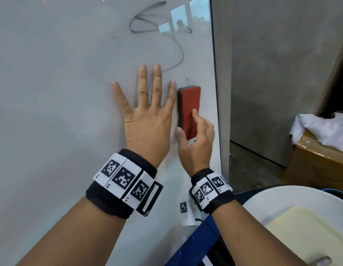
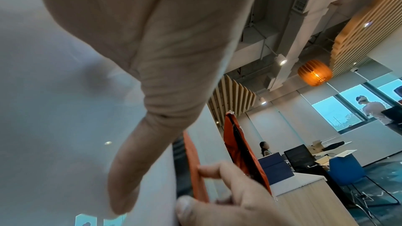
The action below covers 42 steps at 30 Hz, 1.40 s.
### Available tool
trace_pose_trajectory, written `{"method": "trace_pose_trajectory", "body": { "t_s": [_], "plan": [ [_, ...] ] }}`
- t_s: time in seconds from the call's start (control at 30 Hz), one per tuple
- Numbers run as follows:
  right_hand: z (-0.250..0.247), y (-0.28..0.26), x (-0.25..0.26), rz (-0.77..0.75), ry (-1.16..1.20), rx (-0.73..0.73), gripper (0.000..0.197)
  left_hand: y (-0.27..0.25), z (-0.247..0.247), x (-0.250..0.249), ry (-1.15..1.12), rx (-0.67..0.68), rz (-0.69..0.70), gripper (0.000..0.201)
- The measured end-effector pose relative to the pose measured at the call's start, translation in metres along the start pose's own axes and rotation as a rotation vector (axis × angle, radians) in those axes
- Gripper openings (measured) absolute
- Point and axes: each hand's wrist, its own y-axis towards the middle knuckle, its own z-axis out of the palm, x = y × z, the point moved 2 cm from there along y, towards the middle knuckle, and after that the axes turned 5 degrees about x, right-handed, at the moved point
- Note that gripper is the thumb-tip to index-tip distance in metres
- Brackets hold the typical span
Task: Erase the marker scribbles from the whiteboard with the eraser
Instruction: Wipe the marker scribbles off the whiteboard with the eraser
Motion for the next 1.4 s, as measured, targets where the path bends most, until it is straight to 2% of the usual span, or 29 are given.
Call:
{"method": "trace_pose_trajectory", "body": {
  "t_s": [0.07,0.2,0.33,0.37,0.4,0.5,0.57,0.6,0.7,0.73,0.9,0.97,1.03,1.13,1.2,1.23,1.33,1.4],
  "plan": [
    [0.000,-0.008,-0.011,0.108,0.002,-0.035,0.060,0.000,0.001,0.001,0.002,0.007,-0.009,0.097],
    [-0.001,-0.006,-0.009,0.223,0.036,-0.056,0.059,0.000,0.001,0.001,0.005,0.022,-0.001,0.098],
    [0.001,-0.010,0.000,-0.024,-0.014,0.048,0.058,0.001,0.003,0.000,0.001,-0.026,0.009,0.085],
    [0.001,-0.013,-0.006,-0.034,-0.044,0.060,0.058,0.000,0.004,0.000,0.005,-0.024,0.010,0.085],
    [-0.001,-0.014,-0.015,0.009,-0.054,0.049,0.058,0.000,0.004,0.000,0.012,-0.015,0.012,0.087],
    [-0.009,-0.013,-0.035,0.310,0.003,-0.041,0.056,0.000,0.006,0.001,0.017,-0.013,0.022,0.089],
    [-0.010,-0.009,-0.033,0.386,0.017,-0.055,0.055,0.000,0.006,0.001,0.018,-0.024,0.023,0.088],
    [-0.008,-0.008,-0.029,0.349,0.020,-0.045,0.056,0.000,0.006,0.001,0.015,-0.026,0.022,0.088],
    [-0.003,-0.009,-0.015,0.110,-0.030,0.026,0.058,0.000,0.007,0.000,0.017,-0.037,0.023,0.088],
    [-0.002,-0.010,-0.017,0.088,-0.055,0.038,0.058,0.000,0.007,0.000,0.021,-0.041,0.026,0.087],
    [-0.010,-0.011,-0.031,0.321,-0.015,-0.041,0.055,0.000,0.012,0.002,0.036,-0.045,0.025,0.089],
    [-0.008,-0.006,-0.026,0.361,0.020,-0.058,0.053,0.000,0.012,0.002,0.032,-0.043,0.029,0.088],
    [-0.006,-0.001,-0.013,0.297,0.044,-0.046,0.054,-0.001,0.010,0.001,0.032,-0.049,0.031,0.085],
    [-0.002,0.003,0.005,0.054,-0.004,0.033,0.058,-0.001,0.009,0.001,0.041,-0.049,0.023,0.083],
    [-0.006,0.009,0.003,-0.016,-0.064,0.046,0.059,-0.001,0.012,0.001,0.045,-0.062,0.023,0.084],
    [-0.009,0.014,-0.001,0.014,-0.072,0.022,0.058,0.000,0.015,0.002,0.047,-0.071,0.020,0.088],
    [-0.018,0.028,-0.008,0.255,0.061,-0.073,0.055,0.001,0.018,0.002,0.046,-0.083,0.002,0.104],
    [-0.014,0.027,0.005,0.190,0.051,-0.057,0.055,0.001,0.018,0.002,0.056,-0.101,-0.003,0.100]
  ]
}}
